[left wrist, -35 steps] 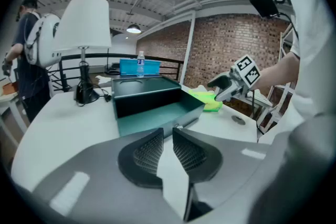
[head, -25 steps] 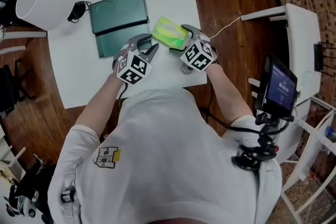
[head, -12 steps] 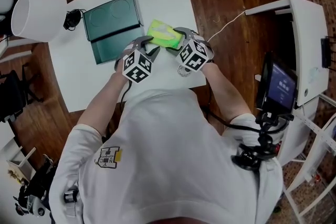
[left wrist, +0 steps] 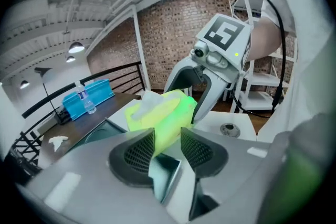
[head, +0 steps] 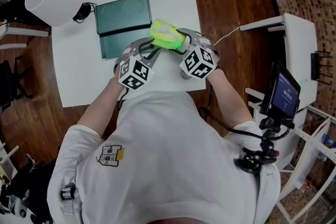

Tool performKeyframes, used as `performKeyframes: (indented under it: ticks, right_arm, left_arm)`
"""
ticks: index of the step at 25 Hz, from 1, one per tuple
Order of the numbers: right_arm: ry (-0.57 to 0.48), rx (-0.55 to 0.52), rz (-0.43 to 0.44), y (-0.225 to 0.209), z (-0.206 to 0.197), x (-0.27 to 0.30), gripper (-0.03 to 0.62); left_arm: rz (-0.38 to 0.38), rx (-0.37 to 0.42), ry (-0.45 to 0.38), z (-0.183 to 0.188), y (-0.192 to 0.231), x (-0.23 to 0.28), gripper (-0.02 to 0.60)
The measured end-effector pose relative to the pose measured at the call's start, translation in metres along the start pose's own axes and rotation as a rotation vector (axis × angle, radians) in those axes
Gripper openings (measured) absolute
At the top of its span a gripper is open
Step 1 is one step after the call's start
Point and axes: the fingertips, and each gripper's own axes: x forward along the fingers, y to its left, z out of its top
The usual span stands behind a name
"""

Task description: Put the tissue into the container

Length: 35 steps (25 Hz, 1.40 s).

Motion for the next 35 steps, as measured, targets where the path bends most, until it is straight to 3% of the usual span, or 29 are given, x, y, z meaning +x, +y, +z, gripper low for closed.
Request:
performKeyframes:
  ticks: [4, 9, 12, 17, 28, 35]
  right_arm:
    - [-0.023, -0.13, 0.061, 0.02, 0.049, 0.016, 0.322]
    - [-0.009, -0.289, 0.189, 0.044, 0.09, 0.07, 0.324]
    - [0.019, -0.303, 0.251, 0.056, 0.097, 0.097, 0.324]
    - [0.041, -0.299, 0.309, 0.062, 0.095, 0.107, 0.325]
    - [0.112, -0.26, 0.351, 0.061, 0.07, 0.14, 0.353]
    - [0.055, -0.259, 0.39, 0.062, 0.077, 0.129, 0.382]
  left_arm:
    - [0.081, -0.062, -0.012, -0.024, 0.02, -0.046, 0.144]
    - [0.165, -0.177, 0.037, -0.081, 0.043, -0.075, 0.144]
    - [0.171, -0.23, 0.065, -0.106, 0.051, -0.08, 0.144]
    - [0.184, -0.281, 0.084, -0.112, 0.048, -0.085, 0.144]
    - [0.172, -0.314, 0.121, -0.129, 0.047, -0.082, 0.144]
    - [0.161, -0.315, 0.131, -0.124, 0.042, -0.079, 0.144]
